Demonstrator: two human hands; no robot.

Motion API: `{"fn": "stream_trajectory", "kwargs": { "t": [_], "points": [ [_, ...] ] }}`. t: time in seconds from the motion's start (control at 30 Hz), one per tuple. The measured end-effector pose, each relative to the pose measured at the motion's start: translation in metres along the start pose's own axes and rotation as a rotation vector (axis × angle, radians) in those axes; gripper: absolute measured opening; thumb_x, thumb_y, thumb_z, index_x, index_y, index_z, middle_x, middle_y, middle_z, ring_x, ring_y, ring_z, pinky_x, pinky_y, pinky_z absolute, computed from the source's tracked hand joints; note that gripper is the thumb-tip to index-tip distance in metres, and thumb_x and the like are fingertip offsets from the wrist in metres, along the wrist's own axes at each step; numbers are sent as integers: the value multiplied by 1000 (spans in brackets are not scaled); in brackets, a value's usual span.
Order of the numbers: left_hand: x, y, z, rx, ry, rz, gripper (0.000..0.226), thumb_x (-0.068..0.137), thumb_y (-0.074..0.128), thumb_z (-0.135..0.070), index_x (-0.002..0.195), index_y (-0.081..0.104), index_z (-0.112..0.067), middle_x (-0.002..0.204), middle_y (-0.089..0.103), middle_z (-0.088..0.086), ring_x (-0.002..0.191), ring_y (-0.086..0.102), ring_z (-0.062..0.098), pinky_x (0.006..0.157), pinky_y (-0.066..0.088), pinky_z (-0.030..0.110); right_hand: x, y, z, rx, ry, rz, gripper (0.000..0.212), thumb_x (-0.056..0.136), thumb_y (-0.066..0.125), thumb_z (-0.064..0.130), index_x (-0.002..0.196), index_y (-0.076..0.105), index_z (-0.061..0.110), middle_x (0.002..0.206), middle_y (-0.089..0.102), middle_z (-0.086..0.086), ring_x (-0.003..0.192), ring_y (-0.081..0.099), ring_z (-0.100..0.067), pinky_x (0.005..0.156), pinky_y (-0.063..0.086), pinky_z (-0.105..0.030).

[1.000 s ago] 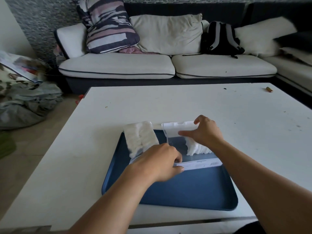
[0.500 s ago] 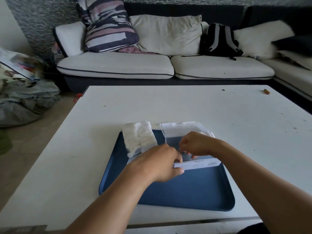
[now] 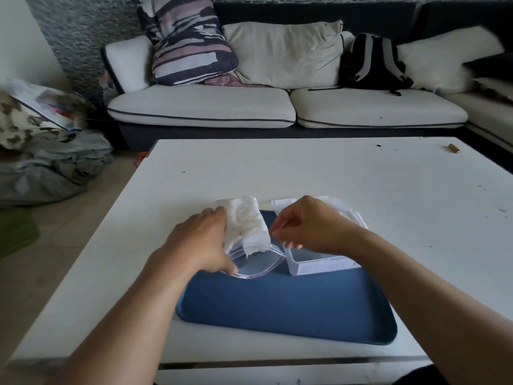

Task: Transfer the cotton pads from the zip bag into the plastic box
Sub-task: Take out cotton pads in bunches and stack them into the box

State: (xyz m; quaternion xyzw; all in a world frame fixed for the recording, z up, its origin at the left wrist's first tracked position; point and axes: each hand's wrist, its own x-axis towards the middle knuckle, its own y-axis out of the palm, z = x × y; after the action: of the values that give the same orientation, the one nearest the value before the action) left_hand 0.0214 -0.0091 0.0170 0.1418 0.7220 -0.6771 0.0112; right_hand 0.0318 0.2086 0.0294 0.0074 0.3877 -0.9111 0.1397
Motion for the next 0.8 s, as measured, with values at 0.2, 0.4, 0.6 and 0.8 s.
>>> {"fn": "stream_trajectory", "kwargs": {
  "t": [0.2, 0.4, 0.6, 0.8],
  "points": [
    [1, 4, 10, -114, -15, -23, 12, 88, 57, -31, 85, 62, -21, 96, 63, 0, 86, 63, 24, 73, 52, 33, -10, 44, 31, -351, -143, 313, 31, 98, 53, 19, 124, 69, 24, 89, 71, 1, 81, 70, -9, 64, 45, -21],
    [7, 1, 13, -319, -15, -217, 17, 95, 52, -28, 81, 51, -18, 81, 56, -4, 74, 55, 20, 62, 39, 31, 25, 55, 16, -897, -227, -283, 31, 84, 72, 24, 111, 67, 38, 104, 45, -2, 96, 46, -23, 67, 29, -29],
    [4, -4, 9, -434, 44, -372, 18, 95, 48, -26, 83, 50, -12, 86, 57, -1, 74, 52, 19, 57, 36, 25, 37, 55, 10, -818, -222, -352, 41, 88, 70, 34, 128, 59, 34, 139, 36, -5, 130, 34, -31, 94, 45, -37],
    [3, -3, 14, -438, -4, -403, 20, 93, 49, -25, 77, 45, -13, 81, 54, -1, 68, 46, 17, 55, 32, 28, 43, 57, 10, -649, -191, -285, 56, 86, 72, 13, 136, 53, 29, 133, 44, 1, 110, 54, -26, 77, 54, -36]
  ]
}}
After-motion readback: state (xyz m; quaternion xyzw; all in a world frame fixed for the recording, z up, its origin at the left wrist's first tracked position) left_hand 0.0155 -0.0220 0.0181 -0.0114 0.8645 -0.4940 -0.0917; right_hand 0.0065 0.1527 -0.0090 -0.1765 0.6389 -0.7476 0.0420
